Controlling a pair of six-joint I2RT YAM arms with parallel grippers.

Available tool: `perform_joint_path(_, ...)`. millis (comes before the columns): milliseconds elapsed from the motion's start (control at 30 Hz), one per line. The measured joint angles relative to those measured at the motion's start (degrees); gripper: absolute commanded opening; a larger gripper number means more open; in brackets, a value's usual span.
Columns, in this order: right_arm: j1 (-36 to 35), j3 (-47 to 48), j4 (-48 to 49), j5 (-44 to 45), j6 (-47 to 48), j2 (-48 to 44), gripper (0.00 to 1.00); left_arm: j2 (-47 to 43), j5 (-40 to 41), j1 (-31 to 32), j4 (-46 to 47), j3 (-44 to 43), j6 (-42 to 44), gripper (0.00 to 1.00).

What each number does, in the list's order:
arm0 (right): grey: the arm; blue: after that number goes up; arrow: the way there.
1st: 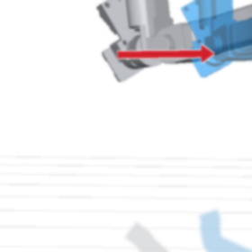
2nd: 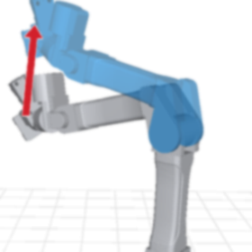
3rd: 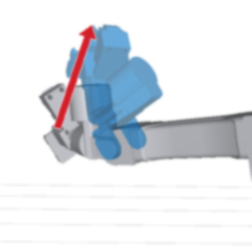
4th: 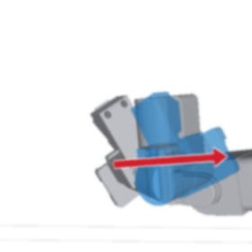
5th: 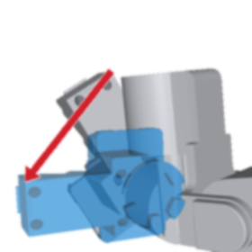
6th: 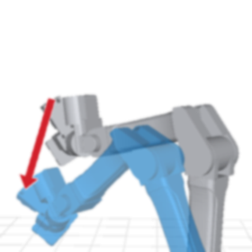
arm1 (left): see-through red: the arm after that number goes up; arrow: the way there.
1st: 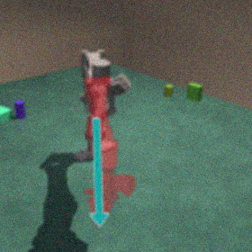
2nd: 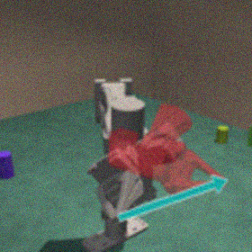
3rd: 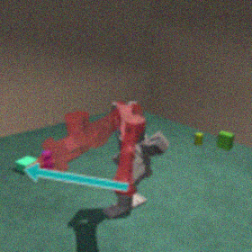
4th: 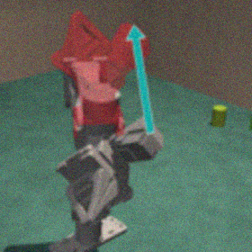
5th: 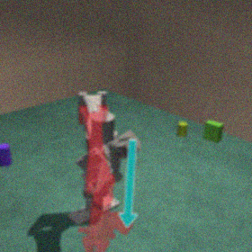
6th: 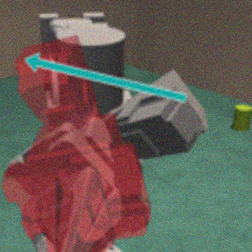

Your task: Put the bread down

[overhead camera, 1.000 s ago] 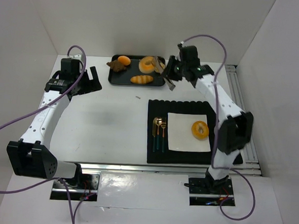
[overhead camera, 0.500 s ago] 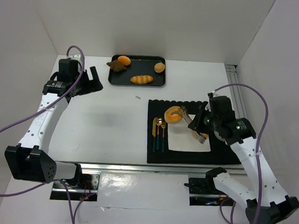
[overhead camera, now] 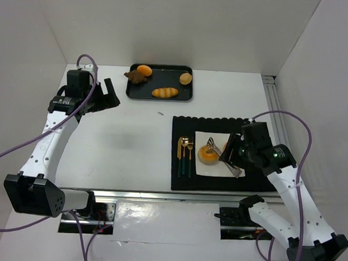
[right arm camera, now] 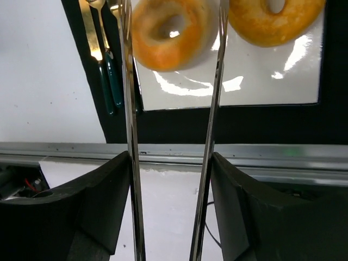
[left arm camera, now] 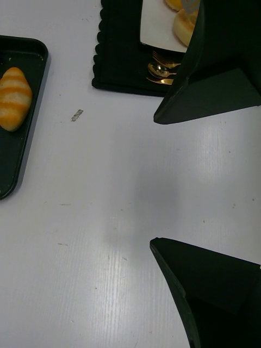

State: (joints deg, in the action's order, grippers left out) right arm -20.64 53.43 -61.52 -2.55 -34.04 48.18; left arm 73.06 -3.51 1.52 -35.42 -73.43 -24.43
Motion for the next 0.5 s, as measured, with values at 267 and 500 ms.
perform_joint_path(267, 0.0, 10.8, 2.7, 4.9, 0.9, 6.7, 0.62, 0.0, -0.3, 0.0, 0.0, 0.1, -0.9, 0.99)
perform_joint_path(500, 0.3, 18.9, 21.3, 16.3, 5.6, 27.2, 0.62, 0.8, -0.9, 0.0, 0.2, 0.1, -1.3, 0.99)
